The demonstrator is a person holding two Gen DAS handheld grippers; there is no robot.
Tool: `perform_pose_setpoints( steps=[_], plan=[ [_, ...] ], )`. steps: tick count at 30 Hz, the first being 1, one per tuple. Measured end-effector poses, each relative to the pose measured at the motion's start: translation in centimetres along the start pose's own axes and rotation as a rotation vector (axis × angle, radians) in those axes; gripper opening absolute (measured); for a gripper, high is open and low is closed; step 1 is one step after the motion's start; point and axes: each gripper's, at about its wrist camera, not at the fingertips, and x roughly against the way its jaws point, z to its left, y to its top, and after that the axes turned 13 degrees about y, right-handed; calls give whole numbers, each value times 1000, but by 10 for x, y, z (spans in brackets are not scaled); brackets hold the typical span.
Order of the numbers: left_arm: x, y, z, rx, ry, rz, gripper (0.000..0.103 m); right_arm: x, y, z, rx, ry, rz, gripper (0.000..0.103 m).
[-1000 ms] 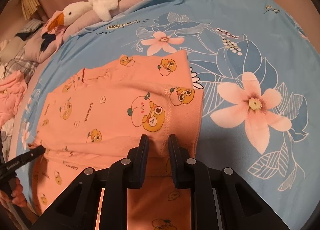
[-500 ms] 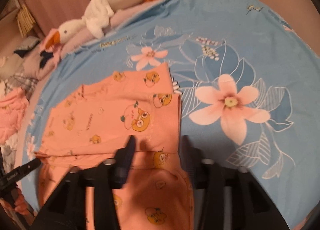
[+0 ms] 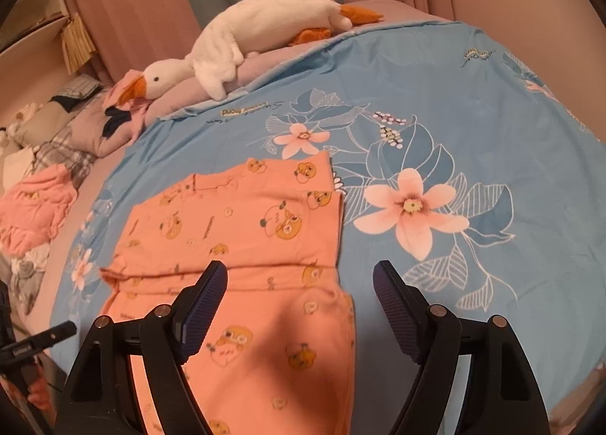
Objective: Fold small clothes
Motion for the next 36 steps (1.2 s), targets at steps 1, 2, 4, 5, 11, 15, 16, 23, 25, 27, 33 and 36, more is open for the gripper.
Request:
perform_pose_setpoints(
  steps=[1, 2, 4, 5, 11, 15, 16, 23, 25, 27, 33, 36],
  plan=[
    [1, -4, 1, 1, 0, 4, 76, 3, -3, 1, 6, 3, -1, 79],
    [2, -8, 2, 1, 0, 11, 76, 7, -6, 3, 13, 4, -2, 79],
    [0, -17, 5, 1, -11, 29, 76, 12, -12, 5, 24, 3, 0, 80],
    [0, -20, 5, 3, -13, 36, 76, 14, -15, 5, 28, 4, 2, 80],
    [-3, -42, 8, 20, -37, 86, 74, 24, -36, 6, 42, 33, 33, 80],
    [-6, -52, 9, 12, -32, 113, 73, 33, -51, 1, 28, 56, 65, 79],
    [-7, -54, 10, 17, -31, 119, 72, 35, -54, -1, 21, 70, 74, 79],
    [-14, -73, 12, 15, -61, 188, 64, 40, -88, -7, -14, 96, 174, 75],
    [-13, -76, 11, 3, -57, 179, 64, 42, -99, -11, -37, 106, 205, 72],
    [-12, -79, 12, 8, -56, 176, 63, 42, -110, -14, -55, 108, 232, 70],
    [-9, -91, 12, 16, -52, 196, 60, 40, -133, -17, -62, 98, 313, 62],
    [-12, -99, 12, 27, -74, 237, 60, 42, -141, -16, -71, 118, 330, 61]
  ],
)
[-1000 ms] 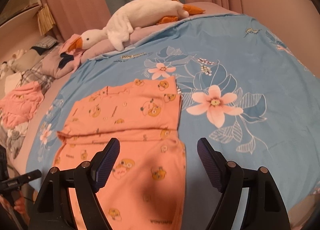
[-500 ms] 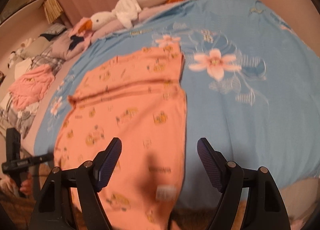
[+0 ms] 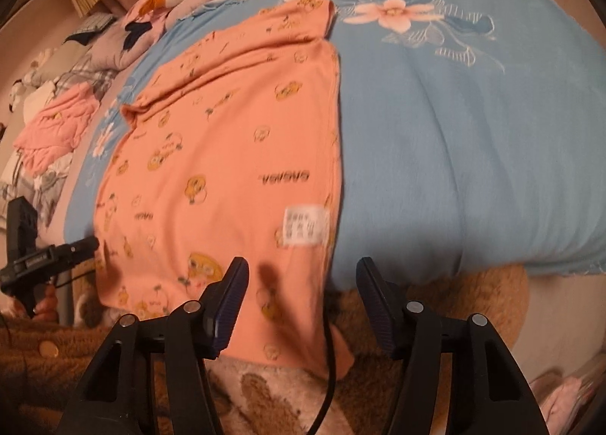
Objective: Fold small clothes
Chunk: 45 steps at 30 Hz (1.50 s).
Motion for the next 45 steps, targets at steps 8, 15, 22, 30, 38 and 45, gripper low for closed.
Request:
perform_pose_setpoints(
  steps=[8, 15, 22, 30, 38, 45],
  plan=[
    [-27, -17, 2, 6, -13, 115, 23, -19, -15, -3, -7, 46, 96, 33],
    [-6, -9, 5, 6, -101, 42, 4, -7, -6, 8, 32, 130, 57, 8],
    [25, 14, 0, 13, -215, -34, 4, 12, 24, 22, 61, 242, -66, 8],
    [33, 67, -6, 54, -231, -107, 4, 7, 66, 25, 36, 314, -157, 8],
    [5, 119, -12, 87, -186, -107, 4, -15, 103, -3, -82, 248, -183, 8],
    [-31, 141, -10, 114, -101, -78, 5, -45, 117, -16, -113, 140, -129, 8]
  ],
)
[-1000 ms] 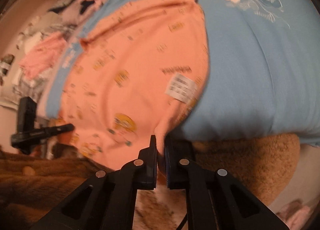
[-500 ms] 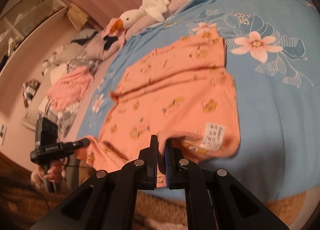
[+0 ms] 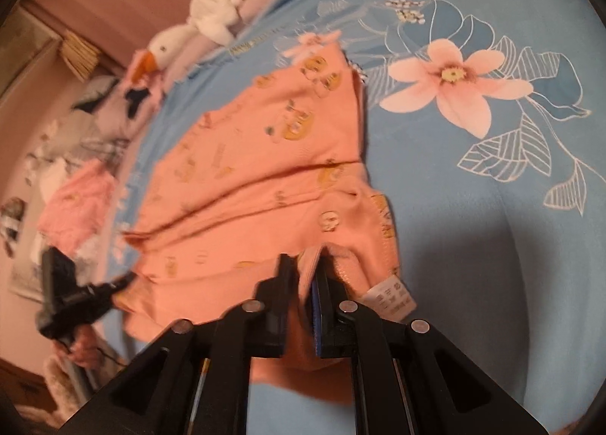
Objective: Fold small clothes
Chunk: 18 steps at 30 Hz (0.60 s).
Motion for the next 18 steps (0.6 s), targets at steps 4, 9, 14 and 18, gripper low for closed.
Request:
perform_pose_setpoints(
  steps=[4, 9, 14, 18],
  plan=[
    [1, 6, 2, 10, -24, 8, 6, 2, 1, -3, -10, 8, -10, 8],
    [21, 6, 6, 34, -44, -15, 13, 23, 4, 5, 32, -59, -60, 20],
    [51, -5, 3, 15, -13, -86, 27, 43, 0, 27, 165, -140, -110, 42],
    [74, -17, -3, -46, 72, -184, 31, 44, -12, 46, 224, -47, -71, 42]
  ],
)
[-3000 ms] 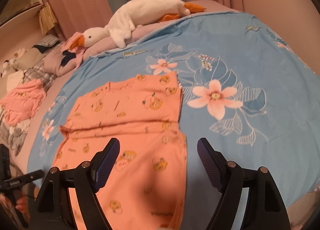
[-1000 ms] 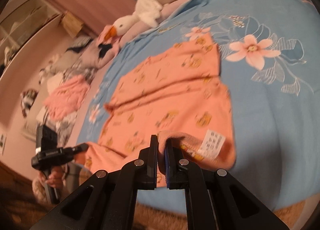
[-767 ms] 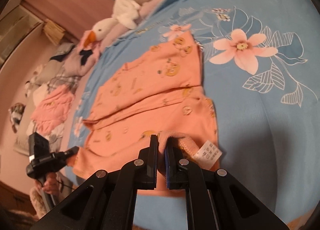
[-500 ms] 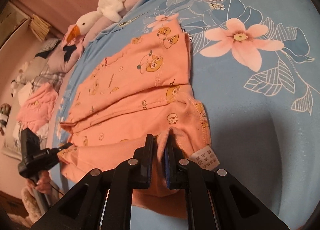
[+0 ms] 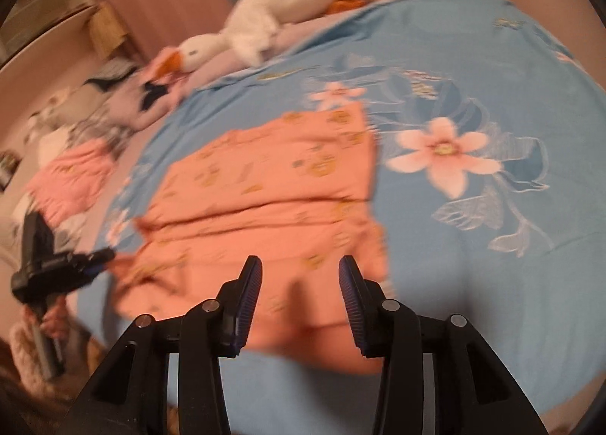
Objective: Fold small clothes
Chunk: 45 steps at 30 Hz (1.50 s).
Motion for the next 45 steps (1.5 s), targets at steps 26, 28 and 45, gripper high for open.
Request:
perform_pose_setpoints(
  steps=[26, 28, 45],
  plan=[
    [-73, -8, -45, -127, -81, 114, 7, -69, 8, 8, 25, -2, 98, 21],
    [-69, 2, -41, -107, -50, 76, 7, -66, 16, 4, 22, -26, 74, 21],
    [-60, 26, -5, -72, 4, 6, 53, -27, 29, -33, -43, -78, 5, 41]
  ],
)
